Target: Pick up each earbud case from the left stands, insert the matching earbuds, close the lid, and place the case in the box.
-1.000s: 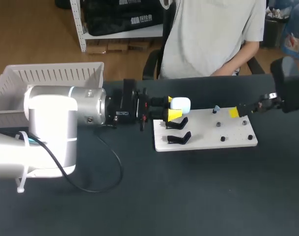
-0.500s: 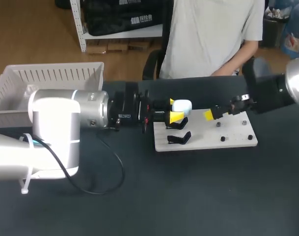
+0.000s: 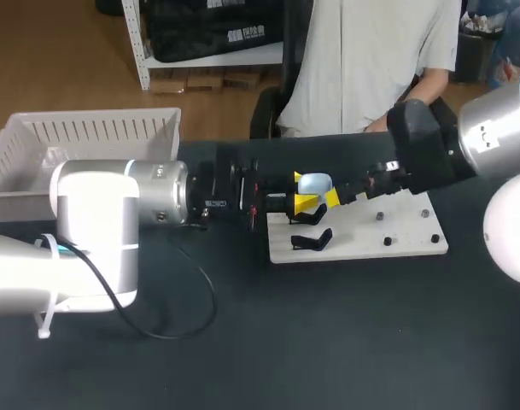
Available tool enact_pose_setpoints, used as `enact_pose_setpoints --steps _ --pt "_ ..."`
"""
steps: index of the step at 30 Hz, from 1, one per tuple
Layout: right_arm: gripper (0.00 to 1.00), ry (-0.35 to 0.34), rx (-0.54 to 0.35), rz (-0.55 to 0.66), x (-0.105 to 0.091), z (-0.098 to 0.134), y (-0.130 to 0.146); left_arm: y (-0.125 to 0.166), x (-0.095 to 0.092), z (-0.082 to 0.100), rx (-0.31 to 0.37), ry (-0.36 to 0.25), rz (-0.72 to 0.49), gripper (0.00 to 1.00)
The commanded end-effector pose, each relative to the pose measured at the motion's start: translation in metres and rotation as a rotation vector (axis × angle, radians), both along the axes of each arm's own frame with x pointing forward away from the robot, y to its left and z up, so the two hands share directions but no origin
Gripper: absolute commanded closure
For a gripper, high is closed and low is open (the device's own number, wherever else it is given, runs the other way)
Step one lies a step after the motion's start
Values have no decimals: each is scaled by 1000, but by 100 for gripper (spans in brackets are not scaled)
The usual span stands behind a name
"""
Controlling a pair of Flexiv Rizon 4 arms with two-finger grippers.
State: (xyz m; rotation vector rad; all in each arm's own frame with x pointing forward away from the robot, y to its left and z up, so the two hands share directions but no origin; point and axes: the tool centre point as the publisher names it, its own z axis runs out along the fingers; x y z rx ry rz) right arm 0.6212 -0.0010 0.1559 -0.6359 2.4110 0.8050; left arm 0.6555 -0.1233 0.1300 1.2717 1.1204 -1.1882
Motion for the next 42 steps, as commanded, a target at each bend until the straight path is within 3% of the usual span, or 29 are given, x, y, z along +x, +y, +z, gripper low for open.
enact_pose_setpoints --steps 1,23,42 --pt "0 17 0 6 11 -6 9 -1 1 -2 -6 -3 1 100" --pt "0 41 -25 -14 26 -15 10 -1 1 -2 -6 -3 1 100" --pt "0 19 -23 -48 35 -6 5 -1 1 -2 -6 -3 1 100"
